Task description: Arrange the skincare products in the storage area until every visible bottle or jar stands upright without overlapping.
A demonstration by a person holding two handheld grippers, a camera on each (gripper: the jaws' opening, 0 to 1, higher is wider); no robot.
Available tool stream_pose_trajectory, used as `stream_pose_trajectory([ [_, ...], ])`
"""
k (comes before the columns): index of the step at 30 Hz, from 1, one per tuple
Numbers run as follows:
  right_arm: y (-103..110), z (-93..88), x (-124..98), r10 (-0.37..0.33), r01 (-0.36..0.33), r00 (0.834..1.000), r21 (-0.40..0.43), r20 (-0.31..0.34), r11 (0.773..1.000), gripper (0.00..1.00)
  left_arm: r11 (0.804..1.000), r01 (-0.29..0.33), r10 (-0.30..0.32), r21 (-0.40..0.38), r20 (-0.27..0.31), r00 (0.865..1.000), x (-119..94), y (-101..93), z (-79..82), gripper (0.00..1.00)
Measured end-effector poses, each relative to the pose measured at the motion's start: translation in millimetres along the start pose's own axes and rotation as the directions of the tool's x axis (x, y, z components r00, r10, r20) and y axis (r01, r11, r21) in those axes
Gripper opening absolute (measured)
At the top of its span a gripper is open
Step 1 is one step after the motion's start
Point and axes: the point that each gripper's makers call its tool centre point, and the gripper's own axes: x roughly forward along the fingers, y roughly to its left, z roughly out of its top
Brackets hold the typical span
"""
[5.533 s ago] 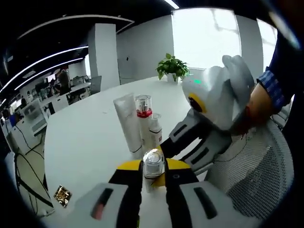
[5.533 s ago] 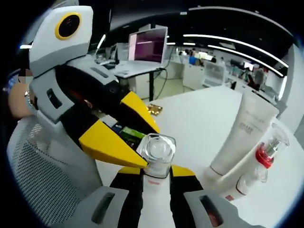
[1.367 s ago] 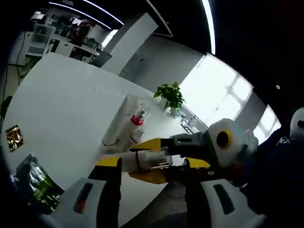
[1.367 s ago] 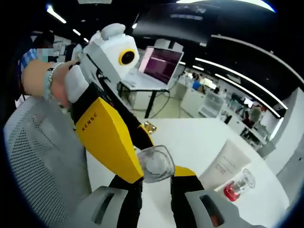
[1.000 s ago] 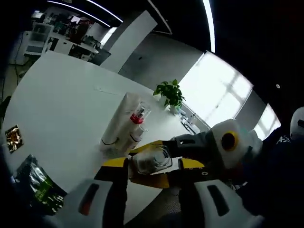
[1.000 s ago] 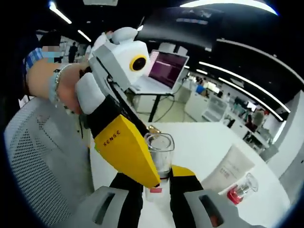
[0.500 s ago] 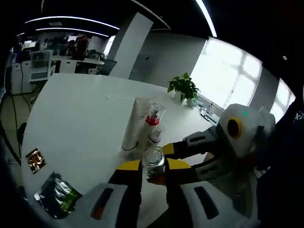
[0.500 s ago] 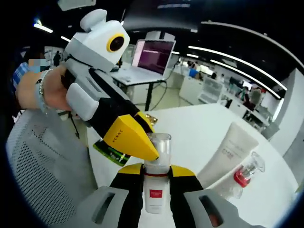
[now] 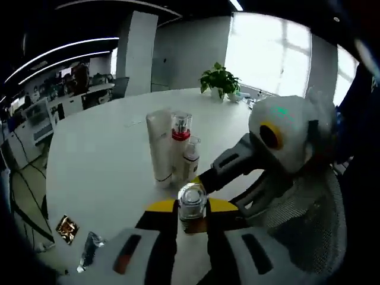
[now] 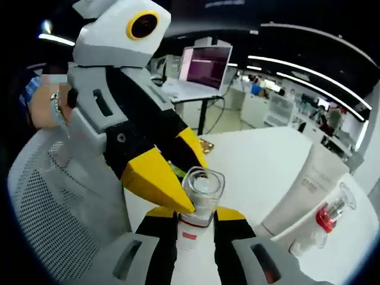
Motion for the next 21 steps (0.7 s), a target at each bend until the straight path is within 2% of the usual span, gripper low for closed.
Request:
stream_pose_trajectory([
  [2,2,-0.7,0,0.019,-0.019,1.0,0.04,0.003,0.999,0.19,1.0,0.006,-0.006,0.015,0.003,1.0,0,-2.6,0.8,0.12],
  [6,1,1.0,-2,0.004,-0.005,1.0,0.051,0.014,0.999,0.18,1.0,0.013,-0.013,0.015,0.019,1.0,-1,-1.5,3.6,0.13],
  [9,-2,2.7,-2,-0.003,0.001,1.0,0.128,0.018,0.992,0.18,1.0,0.011,-0.011,-0.003,0.053,0.999,-1,0.9,6.2,0.13],
  [11,-6,0.4,-2,-0.023,0.022,1.0,0.132,0.006,0.991,0.18,1.0,-0.002,0.002,0.002,0.097,0.995,-1,2.9,11.6,0.14],
  [14,-7,-1.9,-2,-0.038,0.039,0.999,0.122,-0.004,0.992,0.18,1.0,-0.004,0.004,0.0,0.094,0.996,0,2.6,12.0,0.14],
  [21,-3,-5.4,0,-0.032,0.035,0.999,0.113,-0.023,0.993,0.19,0.999,-0.019,0.018,0.03,0.047,0.999,4,1.1,6.5,0.14],
])
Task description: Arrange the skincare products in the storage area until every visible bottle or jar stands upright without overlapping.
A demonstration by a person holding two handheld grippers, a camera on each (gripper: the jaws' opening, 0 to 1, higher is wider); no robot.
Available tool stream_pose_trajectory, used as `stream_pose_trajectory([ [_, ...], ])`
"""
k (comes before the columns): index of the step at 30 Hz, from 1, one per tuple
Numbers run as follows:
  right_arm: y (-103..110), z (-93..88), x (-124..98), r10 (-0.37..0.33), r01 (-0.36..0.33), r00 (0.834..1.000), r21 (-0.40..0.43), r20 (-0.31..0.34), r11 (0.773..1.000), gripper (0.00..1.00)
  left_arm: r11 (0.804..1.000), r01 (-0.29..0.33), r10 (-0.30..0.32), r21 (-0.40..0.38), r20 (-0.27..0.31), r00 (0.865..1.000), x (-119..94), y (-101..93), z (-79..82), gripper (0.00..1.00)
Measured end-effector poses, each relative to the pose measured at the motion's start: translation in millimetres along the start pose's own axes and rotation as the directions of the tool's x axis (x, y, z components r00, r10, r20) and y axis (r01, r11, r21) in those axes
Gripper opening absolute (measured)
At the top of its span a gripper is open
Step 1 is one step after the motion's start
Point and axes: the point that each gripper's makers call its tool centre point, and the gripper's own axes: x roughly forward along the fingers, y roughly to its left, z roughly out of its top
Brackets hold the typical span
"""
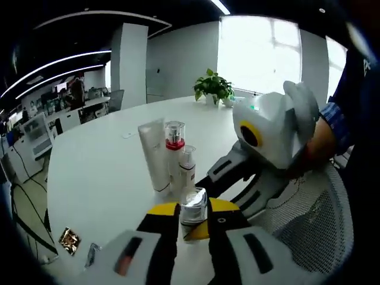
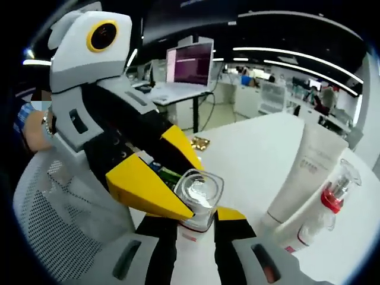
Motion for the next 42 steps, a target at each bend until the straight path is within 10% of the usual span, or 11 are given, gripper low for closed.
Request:
stream_pose_trajectory([
  [25,-39,-6.9,-24,-0.027,0.02,0.996,-0.089,-0.082,0.996,0.23,0.982,-0.176,0.175,-0.066,-0.024,0.984,-5,38.9,-5.2,0.14],
  [34,-22,3.4,-37,0.139,-0.161,0.986,-0.284,-0.097,0.945,0.29,0.983,-0.175,0.174,-0.055,-0.032,0.984,-4,39.6,-7.2,0.14],
  [42,-19,-19.3,-32,0.162,-0.181,0.982,-0.226,-0.101,0.957,0.26,0.979,-0.199,0.197,-0.034,-0.045,0.979,-4,43.4,-10.1,0.14],
])
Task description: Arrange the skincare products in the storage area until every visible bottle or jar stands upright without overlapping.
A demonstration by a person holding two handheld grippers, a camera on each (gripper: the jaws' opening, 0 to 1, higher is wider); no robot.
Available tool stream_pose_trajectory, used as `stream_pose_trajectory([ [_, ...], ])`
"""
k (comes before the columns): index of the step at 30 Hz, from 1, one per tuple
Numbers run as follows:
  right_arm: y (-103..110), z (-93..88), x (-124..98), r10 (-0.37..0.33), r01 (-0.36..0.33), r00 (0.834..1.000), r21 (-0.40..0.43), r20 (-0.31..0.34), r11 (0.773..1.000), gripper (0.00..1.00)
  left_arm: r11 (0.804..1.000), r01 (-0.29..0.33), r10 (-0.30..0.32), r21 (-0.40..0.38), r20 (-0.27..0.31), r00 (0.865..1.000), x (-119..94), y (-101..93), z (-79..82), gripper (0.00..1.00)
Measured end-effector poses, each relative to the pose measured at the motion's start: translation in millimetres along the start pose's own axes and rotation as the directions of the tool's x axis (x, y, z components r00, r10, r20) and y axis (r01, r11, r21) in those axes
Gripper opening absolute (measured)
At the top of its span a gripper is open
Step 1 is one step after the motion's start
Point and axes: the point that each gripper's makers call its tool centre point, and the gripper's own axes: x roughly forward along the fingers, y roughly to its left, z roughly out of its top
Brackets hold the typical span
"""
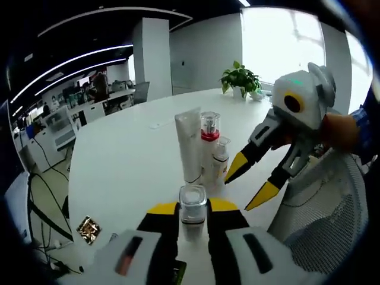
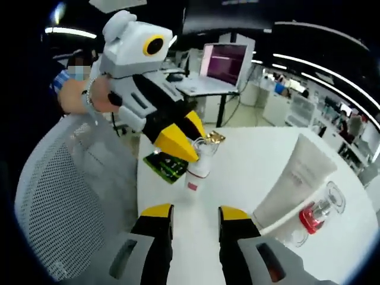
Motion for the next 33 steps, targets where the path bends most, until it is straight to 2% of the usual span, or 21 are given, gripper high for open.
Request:
stream_pose_trajectory([
  [1,-1,-3.6,1,-0.008,0.007,1.0,-0.027,-0.025,1.0,0.25,1.0,-0.001,0.001,0.002,-0.001,1.0,0,0.0,-0.2,0.14],
  [4,2,-7.7,5,0.0,0.0,0.999,-0.003,-0.046,1.0,0.26,1.0,-0.008,0.008,0.008,-0.001,1.0,1,0.6,-0.5,0.14],
  [12,6,-13.4,8,-0.001,-0.002,0.997,-0.039,-0.083,0.999,0.27,1.0,-0.021,0.021,0.014,-0.007,1.0,0,3.4,-2.6,0.14],
  [18,2,-16.9,6,-0.016,0.012,0.995,-0.036,-0.102,0.999,0.27,0.999,-0.023,0.024,0.027,-0.013,1.0,0,2.8,-4.1,0.14],
  [24,-2,-31.8,2,-0.023,0.021,0.985,-0.013,-0.17,1.0,0.28,0.999,-0.022,0.023,0.028,-0.016,1.0,1,2.9,-4.5,0.14],
  [30,-10,-48.6,-9,-0.032,0.043,0.97,0.04,-0.242,0.998,0.27,0.999,0.035,-0.035,0.001,-0.028,0.999,10,-1.5,0.2,0.14],
  [33,-15,-57.4,-15,-0.048,0.073,0.963,0.084,-0.266,0.994,0.26,0.999,0.048,-0.047,0.025,-0.033,0.998,18,-5.9,6.6,0.14],
])
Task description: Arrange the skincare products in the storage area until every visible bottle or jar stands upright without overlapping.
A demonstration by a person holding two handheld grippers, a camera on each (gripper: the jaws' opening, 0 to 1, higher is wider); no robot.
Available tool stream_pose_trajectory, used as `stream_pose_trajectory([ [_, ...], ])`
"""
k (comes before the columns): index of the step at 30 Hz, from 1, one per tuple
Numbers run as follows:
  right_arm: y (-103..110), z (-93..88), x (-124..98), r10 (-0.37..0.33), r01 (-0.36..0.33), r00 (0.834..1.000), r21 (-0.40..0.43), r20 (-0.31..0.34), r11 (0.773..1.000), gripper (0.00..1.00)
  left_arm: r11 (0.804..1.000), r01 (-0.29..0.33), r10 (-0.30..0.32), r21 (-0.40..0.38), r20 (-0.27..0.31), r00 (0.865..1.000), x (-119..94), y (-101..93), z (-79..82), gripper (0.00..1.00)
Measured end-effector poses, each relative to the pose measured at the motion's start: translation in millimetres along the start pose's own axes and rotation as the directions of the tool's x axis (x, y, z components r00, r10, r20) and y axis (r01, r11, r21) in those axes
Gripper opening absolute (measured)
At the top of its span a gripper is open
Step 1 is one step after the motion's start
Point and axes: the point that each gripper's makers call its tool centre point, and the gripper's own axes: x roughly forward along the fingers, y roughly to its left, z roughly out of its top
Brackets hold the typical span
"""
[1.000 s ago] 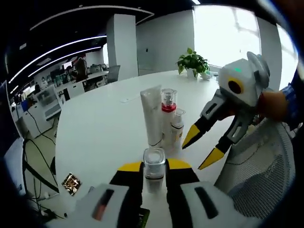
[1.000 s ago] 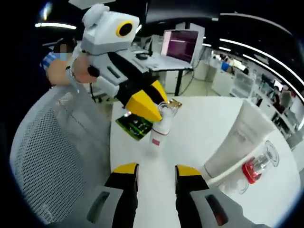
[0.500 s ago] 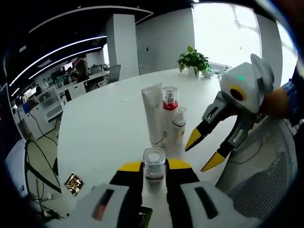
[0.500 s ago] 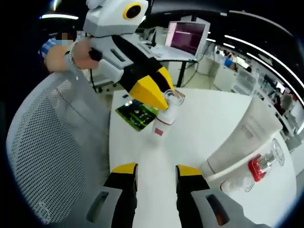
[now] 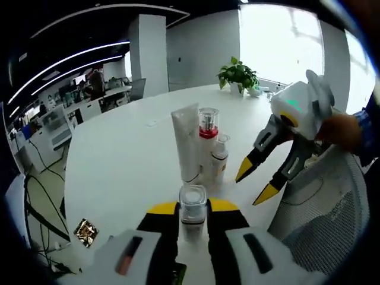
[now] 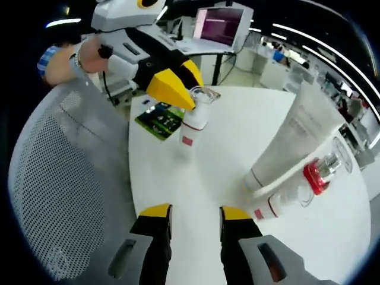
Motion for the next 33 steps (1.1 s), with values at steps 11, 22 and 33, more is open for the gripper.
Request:
stream_pose_trajectory([
  [11,-16,-12.7,2,-0.069,0.073,0.996,0.073,-0.052,0.995,0.25,0.999,0.049,-0.049,-0.011,-0.025,0.998,50,-13.6,13.9,0.14],
  [22,-24,-10.0,1,-0.094,0.097,0.995,0.126,-0.03,0.987,0.23,0.993,0.021,-0.015,-0.12,0.054,0.998,66,-16.4,28.6,0.14],
  [33,-26,-15.2,3,-0.117,0.124,0.991,0.113,-0.066,0.986,0.22,0.999,0.033,-0.03,-0.025,0.105,0.994,68,-24.9,27.0,0.14],
])
